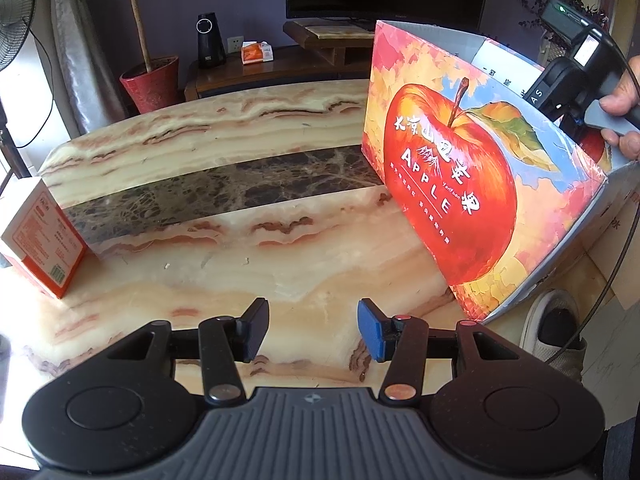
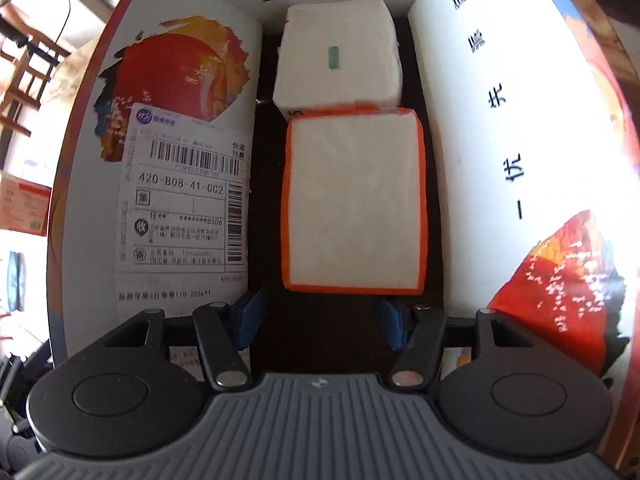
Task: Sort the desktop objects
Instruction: 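Open the right gripper to release the tissue pack inside the box, then withdraw the right gripper from the box toward the left gripper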
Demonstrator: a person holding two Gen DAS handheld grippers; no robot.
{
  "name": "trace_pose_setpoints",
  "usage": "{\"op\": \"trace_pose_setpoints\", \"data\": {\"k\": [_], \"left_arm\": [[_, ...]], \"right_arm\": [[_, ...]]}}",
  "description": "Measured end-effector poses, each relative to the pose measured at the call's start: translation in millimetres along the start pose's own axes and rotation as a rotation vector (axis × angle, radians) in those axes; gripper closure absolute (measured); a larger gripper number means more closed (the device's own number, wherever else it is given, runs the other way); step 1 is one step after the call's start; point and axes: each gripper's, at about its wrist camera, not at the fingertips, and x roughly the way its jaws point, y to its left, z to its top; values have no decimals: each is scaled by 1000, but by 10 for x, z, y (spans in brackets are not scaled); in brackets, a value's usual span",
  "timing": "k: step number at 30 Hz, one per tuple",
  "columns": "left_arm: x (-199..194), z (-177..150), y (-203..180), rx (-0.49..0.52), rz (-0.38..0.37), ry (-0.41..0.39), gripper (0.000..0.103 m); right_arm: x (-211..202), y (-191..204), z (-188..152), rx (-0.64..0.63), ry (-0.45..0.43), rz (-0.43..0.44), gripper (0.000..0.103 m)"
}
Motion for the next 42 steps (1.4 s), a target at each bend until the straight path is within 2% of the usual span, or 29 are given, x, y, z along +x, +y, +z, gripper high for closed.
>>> {"op": "trace_pose_setpoints", "data": {"k": [3, 8, 12, 16, 19, 21, 23, 25, 28, 29, 30, 32, 34, 37, 42], "left_arm": [[-5, 3, 5, -2, -1, -3, 53], [1, -8, 19, -3, 6, 0, 52], [-21, -20, 68, -23, 20, -5, 51], [-108, -55, 107, -26, 7, -30, 36], [-207, -93, 162, -35, 16, -53, 36], [-284, -98, 278, -87, 25, -61, 36], [-367, -98, 418, -152, 30, -69, 36], [-465, -102, 543, -193, 41, -87, 36], [-612, -108, 730, -255, 57, -114, 36], [-661, -110, 793, -275, 62, -123, 35], [-710, -112, 855, -296, 67, -132, 32], [-807, -116, 980, -337, 78, -150, 30], [-859, -125, 1027, -349, 93, -164, 30], [-847, -157, 979, -317, 134, -164, 30], [-775, -229, 881, -240, 193, -158, 26]], "right_arm": [[-11, -18, -29, 24, 0, 15, 40], [-47, 56, -65, -24, 70, -1, 39], [-166, 134, -150, -129, 131, 17, 39], [-334, 221, -221, -223, 171, 49, 39], [-566, 318, -245, -295, 172, 86, 39], [-768, 409, -269, -371, 168, 108, 39], [-1008, 495, -272, -440, 138, 116, 39], [-1320, 553, -252, -466, 56, 155, 39], [-1800, 617, -212, -416, -135, 267, 39], [-1942, 653, -205, -382, -202, 282, 33], [-2051, 713, -174, -342, -254, 301, 28], [-2162, 909, -57, -256, -308, 349, 26], [-2158, 1172, 9, -209, -317, 381, 26], [-2023, 1679, 20, -160, -310, 374, 25], [-1445, 2587, 9, -123, -257, 342, 25]]}}
